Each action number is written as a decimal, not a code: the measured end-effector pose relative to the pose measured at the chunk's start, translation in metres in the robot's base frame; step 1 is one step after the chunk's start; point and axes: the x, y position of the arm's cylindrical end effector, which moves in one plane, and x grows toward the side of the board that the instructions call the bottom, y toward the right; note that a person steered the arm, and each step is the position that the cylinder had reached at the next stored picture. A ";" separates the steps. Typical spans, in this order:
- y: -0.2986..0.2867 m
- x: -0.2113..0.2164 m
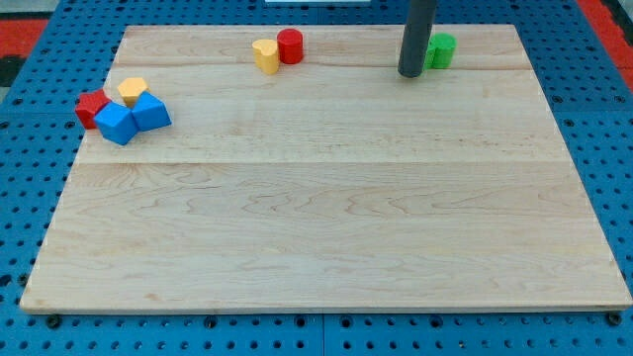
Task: Move the yellow heart closer to green star
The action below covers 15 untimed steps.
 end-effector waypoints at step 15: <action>-0.087 -0.017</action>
